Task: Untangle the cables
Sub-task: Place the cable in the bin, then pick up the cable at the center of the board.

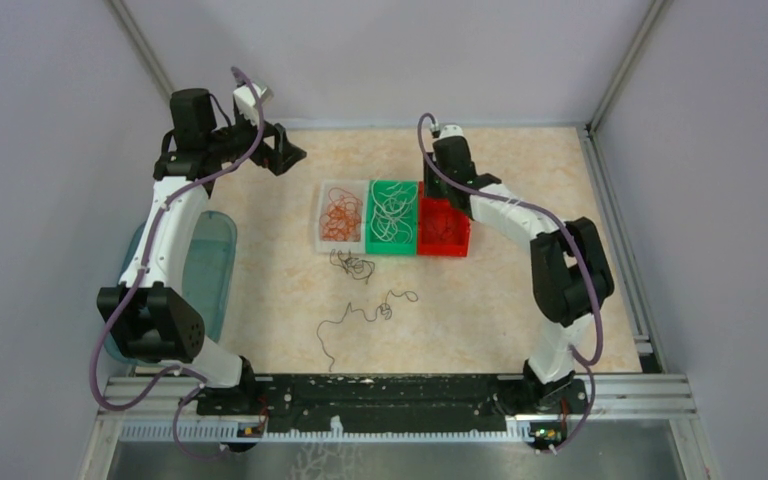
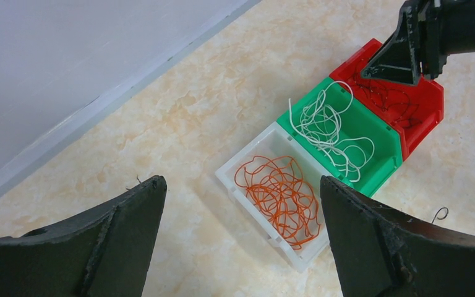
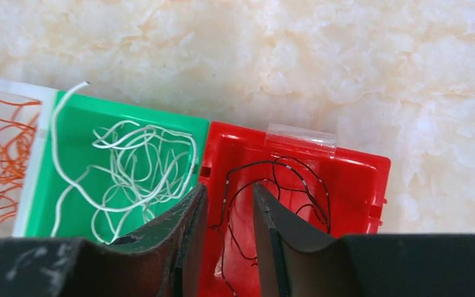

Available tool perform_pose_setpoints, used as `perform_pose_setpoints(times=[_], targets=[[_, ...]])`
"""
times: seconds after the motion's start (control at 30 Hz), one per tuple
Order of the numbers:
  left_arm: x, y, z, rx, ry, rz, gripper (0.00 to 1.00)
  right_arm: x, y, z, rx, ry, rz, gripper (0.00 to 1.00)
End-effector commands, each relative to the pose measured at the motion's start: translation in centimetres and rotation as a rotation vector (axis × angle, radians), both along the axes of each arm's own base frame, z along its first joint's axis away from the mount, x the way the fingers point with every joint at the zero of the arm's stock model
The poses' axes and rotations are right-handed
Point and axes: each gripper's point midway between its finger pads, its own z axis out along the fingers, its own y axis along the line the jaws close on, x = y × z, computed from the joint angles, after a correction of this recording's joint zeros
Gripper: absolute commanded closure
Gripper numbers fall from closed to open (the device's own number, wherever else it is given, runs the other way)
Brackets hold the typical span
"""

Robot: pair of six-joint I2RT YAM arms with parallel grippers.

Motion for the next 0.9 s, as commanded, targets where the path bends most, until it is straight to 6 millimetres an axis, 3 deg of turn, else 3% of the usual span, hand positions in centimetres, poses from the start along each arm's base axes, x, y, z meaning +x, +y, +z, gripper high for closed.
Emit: perform_pose_setpoints(times=[0.0,0.1,0.23,0.3,0.4,0.53,0.63,0.77,0.87], targets=[[-0.9,-0.1,1.9,-0.017,-0.036,-0.019,0.01,0.6,-0.1,7.3,0.102,-0.130,-0.013,0.67],[-0.9,-0.1,1.8,-0.017,-0.032,-0.019,0.01,0.2,-0.3,8.8,0.122,-0.160,-0.014,0.76],[-1.1,-0.1,1.7,-0.014,-0.027,-0.021,0.01,-0.9,-0.1,11.3,0.172,-0.212,0.010,0.80],[-1.3,-0.1,1.5,-0.011,-0.022,-0.024,0.01,-2.1,0.9,11.9,0.212,-0.221,0.059,0.78],[-1.6,0.0,1.1,0.002,-0.017,-0.027,0.01,-5.2,4.3,11.9,0.204,-0.256,0.185,0.70],[-2.3,0.1,0.1,0.025,-0.003,-0.041,0.00,-11.7,10.4,9.8,0.160,-0.248,0.429,0.58],[-2.7,0.3,-1.1,0.053,0.010,-0.057,0.00,-16.3,12.9,7.4,0.123,-0.248,0.585,0.55],[-3.7,0.4,-3.1,0.092,0.042,-0.090,0.00,-20.3,12.5,1.7,0.092,-0.103,0.627,0.52],[-4.2,0.5,-3.8,0.108,0.051,-0.094,0.00,-23.6,12.6,-1.3,0.103,-0.049,0.666,0.51]])
